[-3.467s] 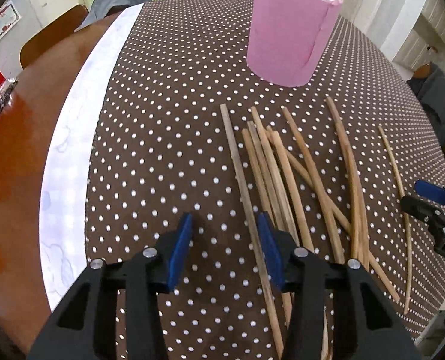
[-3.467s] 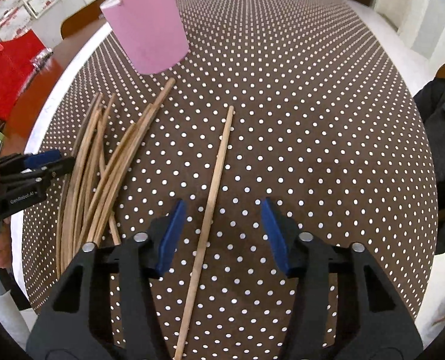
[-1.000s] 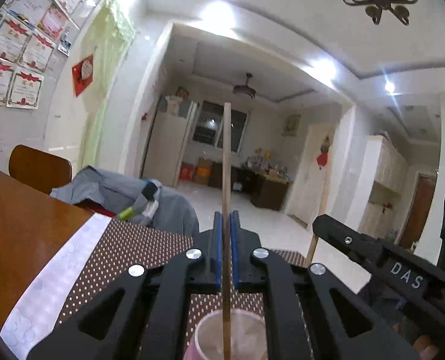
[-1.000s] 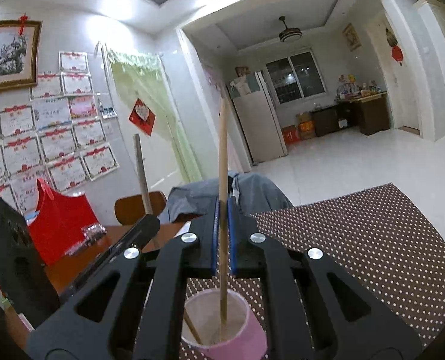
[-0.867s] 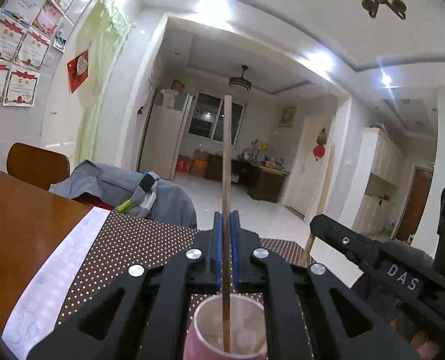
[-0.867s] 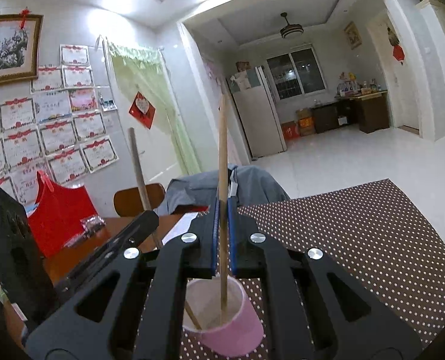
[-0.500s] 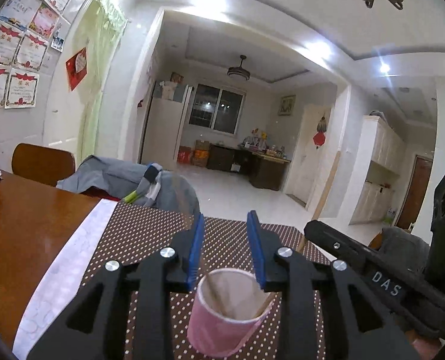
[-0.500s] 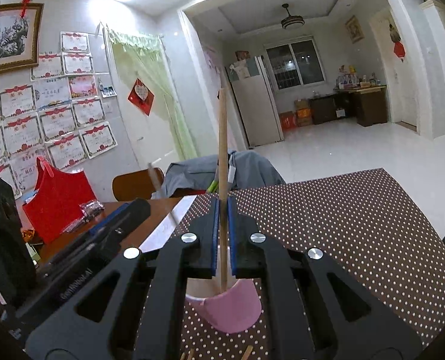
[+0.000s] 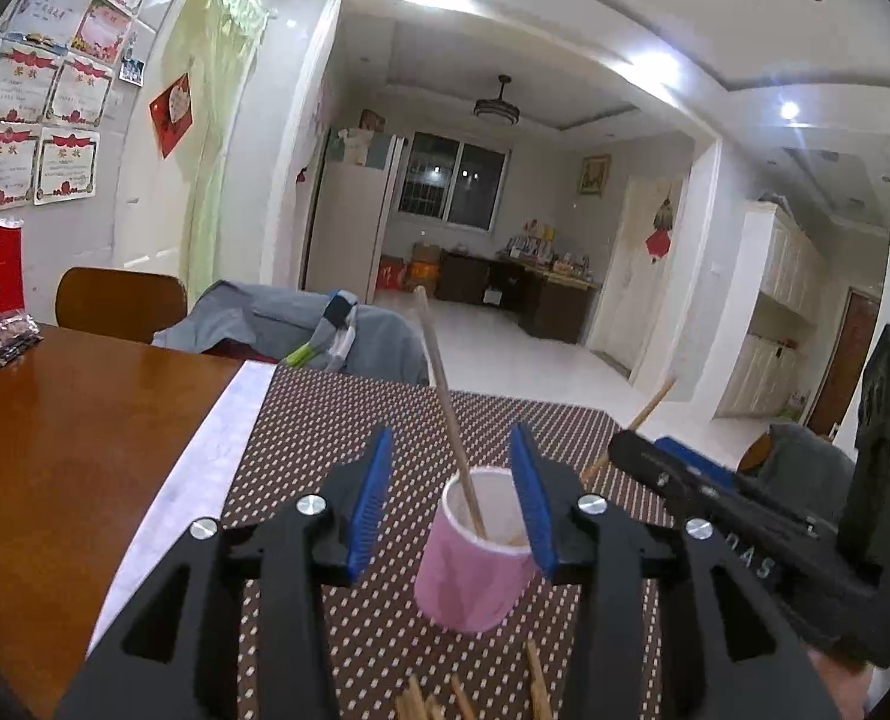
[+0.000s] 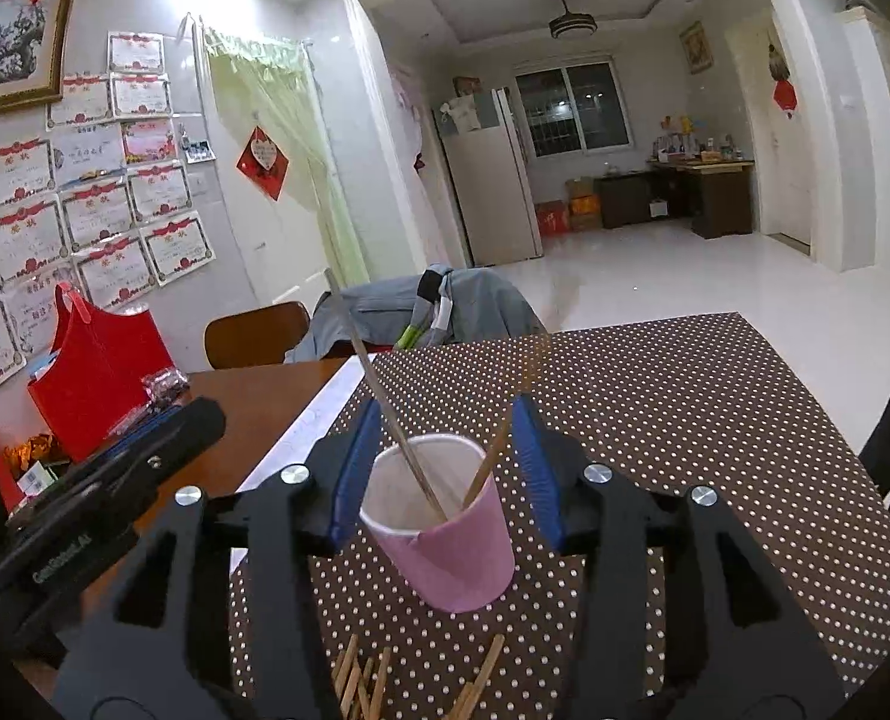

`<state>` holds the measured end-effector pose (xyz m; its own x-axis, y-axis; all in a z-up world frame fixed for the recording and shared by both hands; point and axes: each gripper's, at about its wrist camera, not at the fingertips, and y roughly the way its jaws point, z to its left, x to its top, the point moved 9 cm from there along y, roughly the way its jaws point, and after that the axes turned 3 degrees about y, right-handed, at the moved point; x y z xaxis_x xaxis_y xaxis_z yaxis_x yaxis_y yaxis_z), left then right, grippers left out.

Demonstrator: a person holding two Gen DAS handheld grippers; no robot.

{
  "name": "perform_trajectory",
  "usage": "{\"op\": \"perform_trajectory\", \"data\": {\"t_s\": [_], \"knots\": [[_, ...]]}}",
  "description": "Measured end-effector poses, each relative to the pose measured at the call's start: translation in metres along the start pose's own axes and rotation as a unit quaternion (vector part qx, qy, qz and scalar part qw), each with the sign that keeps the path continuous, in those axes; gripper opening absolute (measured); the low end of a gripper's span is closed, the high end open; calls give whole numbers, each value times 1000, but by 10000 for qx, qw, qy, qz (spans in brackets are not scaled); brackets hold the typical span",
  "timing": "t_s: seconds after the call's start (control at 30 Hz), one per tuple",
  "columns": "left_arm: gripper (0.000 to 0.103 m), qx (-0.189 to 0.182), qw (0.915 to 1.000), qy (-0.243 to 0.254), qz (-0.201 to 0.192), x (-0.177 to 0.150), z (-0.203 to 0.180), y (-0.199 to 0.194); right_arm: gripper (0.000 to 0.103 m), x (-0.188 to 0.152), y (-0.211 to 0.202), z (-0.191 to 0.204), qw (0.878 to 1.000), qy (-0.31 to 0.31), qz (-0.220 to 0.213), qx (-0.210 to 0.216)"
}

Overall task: Organize utensils
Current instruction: 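Lower the left gripper onto a chopstick in the pile and close on it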

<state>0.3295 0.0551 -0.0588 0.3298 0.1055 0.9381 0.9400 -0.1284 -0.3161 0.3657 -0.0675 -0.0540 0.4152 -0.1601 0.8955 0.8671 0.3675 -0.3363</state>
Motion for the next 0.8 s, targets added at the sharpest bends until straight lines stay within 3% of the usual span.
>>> {"op": "perform_trajectory", "data": {"t_s": [0.17,0.4,0.6,0.8], "knots": [[41,-74,9993,27,360,-17,2,-20,46,-13,-17,-4,9996,40,240,-143],[41,-386,9893,166,1398,-69,-12,-29,46,-61,-36,-14,9940,142,1038,-304],[41,-866,9615,507,2558,-134,-43,-31,46,-111,-60,-27,9849,220,1679,-374],[41,-1079,9399,904,3110,-175,-63,-39,46,-140,-80,-39,9784,407,2003,-301]]}}
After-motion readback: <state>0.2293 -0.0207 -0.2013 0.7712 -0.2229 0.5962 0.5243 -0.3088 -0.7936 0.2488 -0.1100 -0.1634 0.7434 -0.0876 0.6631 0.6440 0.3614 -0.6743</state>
